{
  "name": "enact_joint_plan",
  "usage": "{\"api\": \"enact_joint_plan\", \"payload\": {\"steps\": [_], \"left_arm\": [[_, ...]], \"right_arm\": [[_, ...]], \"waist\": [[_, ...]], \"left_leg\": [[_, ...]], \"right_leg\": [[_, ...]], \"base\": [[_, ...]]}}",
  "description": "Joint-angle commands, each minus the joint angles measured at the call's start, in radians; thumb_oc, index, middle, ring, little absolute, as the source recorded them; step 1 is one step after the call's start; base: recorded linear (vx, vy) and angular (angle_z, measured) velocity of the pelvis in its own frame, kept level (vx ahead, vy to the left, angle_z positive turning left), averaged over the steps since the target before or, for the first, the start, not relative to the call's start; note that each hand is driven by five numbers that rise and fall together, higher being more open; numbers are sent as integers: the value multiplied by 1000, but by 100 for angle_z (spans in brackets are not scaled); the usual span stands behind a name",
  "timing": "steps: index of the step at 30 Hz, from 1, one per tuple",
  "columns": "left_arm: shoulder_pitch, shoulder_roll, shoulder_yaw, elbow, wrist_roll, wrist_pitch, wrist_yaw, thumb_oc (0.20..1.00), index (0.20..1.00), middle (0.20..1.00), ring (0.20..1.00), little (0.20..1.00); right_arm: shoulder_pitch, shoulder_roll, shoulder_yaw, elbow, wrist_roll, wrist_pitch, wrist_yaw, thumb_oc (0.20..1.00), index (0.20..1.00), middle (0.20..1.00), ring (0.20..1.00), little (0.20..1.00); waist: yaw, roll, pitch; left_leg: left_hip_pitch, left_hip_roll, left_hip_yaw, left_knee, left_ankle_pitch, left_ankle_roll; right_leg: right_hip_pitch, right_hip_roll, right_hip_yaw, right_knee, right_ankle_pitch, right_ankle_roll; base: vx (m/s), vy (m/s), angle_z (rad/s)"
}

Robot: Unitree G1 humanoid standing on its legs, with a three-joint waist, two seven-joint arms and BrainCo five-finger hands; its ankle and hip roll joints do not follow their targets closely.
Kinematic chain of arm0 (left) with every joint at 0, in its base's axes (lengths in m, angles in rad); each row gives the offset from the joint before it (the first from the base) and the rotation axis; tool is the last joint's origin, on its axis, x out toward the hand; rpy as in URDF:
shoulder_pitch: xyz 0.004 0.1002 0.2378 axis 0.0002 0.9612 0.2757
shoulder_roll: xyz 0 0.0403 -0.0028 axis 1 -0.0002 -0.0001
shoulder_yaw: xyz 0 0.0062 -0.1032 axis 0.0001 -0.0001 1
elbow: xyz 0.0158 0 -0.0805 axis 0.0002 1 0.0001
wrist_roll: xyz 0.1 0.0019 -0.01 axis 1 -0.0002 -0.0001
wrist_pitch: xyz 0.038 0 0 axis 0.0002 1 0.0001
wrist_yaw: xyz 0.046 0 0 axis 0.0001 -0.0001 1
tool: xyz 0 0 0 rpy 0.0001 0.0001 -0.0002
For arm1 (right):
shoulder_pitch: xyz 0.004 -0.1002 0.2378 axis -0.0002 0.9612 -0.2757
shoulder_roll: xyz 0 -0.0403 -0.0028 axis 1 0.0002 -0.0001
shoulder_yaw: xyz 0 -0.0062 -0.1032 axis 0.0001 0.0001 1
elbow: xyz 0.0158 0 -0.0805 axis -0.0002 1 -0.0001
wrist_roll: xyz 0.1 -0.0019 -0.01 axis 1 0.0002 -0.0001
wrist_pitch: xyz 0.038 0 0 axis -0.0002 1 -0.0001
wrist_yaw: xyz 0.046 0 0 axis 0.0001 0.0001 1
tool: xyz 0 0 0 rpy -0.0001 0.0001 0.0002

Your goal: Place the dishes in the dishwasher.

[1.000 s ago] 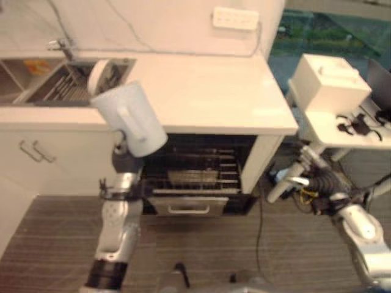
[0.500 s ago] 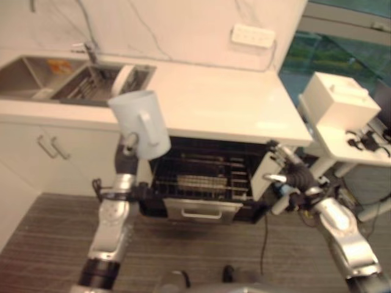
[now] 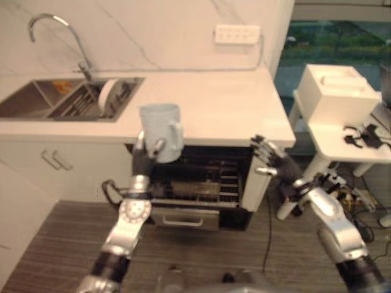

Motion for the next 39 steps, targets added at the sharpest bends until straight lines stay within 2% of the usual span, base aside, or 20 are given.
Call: {"api": "enact_joint_plan", "payload": {"steps": [1, 2, 5, 7, 9, 12, 18, 25, 39], "left_arm": [[-38, 72, -2, -7, 192, -26, 162, 200, 200, 200, 200, 200], [-52, 84, -7, 17, 256, -2, 200, 200, 200, 200, 200, 200], [-102, 94, -49, 77, 347, 43, 276, 200, 200, 200, 200, 200], [-119, 87, -76, 98, 390, 61, 320, 200, 200, 200, 200, 200], [-142, 89, -116, 127, 515, 81, 411, 200, 200, 200, 200, 200], [-162, 85, -149, 143, 601, 92, 483, 200, 200, 200, 200, 200], [-197, 52, -221, 175, 644, 81, 550, 200, 200, 200, 200, 200], [-231, 32, -265, 160, 664, 88, 593, 200, 200, 200, 200, 200], [-264, 27, -322, 161, 664, 150, 567, 200, 200, 200, 200, 200]], "right_arm": [[-23, 6, -35, -72, 75, -39, -19, 1000, 1000, 1000, 1000, 1000], [-39, 9, -24, -69, 92, -30, -35, 1000, 1000, 1000, 1000, 1000], [-96, 34, 6, -53, 167, -2, -63, 1000, 1000, 1000, 1000, 1000], [-113, 53, 26, -59, 166, 3, -69, 1000, 1000, 1000, 1000, 1000], [-145, 63, 54, -64, 173, 23, -90, 1000, 1000, 1000, 1000, 1000], [-188, 71, 78, -54, 198, 30, -100, 1000, 1000, 1000, 1000, 1000], [-261, 108, 141, -36, 208, 46, -126, 1000, 1000, 1000, 1000, 1000], [-336, 132, 191, 18, 161, 91, -146, 1000, 1000, 1000, 1000, 1000], [-403, 167, 254, 44, 81, 108, -191, 1000, 1000, 1000, 1000, 1000]], "waist": [[-8, 12, -37], [-7, 14, -43], [-7, 15, -45], [-3, 14, -44], [2, 9, -47], [10, 0, -51], [26, -15, -56], [40, -25, -59], [51, -24, -59]], "left_leg": [[37, -23, 23, -9, -76, 9], [44, -30, 22, -9, -82, 13], [58, -37, 31, -9, -94, 22], [62, -42, 33, -9, -101, 29], [68, -51, 30, -9, -109, 37], [77, -51, 34, -9, -116, 41], [89, -56, 31, -9, -127, 49], [96, -58, 25, -9, -133, 52], [100, -66, 9, -9, -136, 55]], "right_leg": [[59, -87, 36, -105, 58, 117], [62, -90, 39, -105, 59, 118], [66, -95, 45, -105, 61, 122], [68, -98, 51, -105, 61, 126], [71, -99, 61, -105, 63, 130], [79, -103, 62, -105, 62, 133], [90, -102, 64, -105, 61, 135], [99, -99, 60, -105, 56, 131], [110, -93, 53, -105, 48, 124]], "base": [[57, 133, 33], [55, 141, 28], [28, 94, -3], [15, 54, -7], [32, 26, -3], [43, -5, -5], [38, -19, -3], [38, -21, -1], [5, -5, 1]]}}
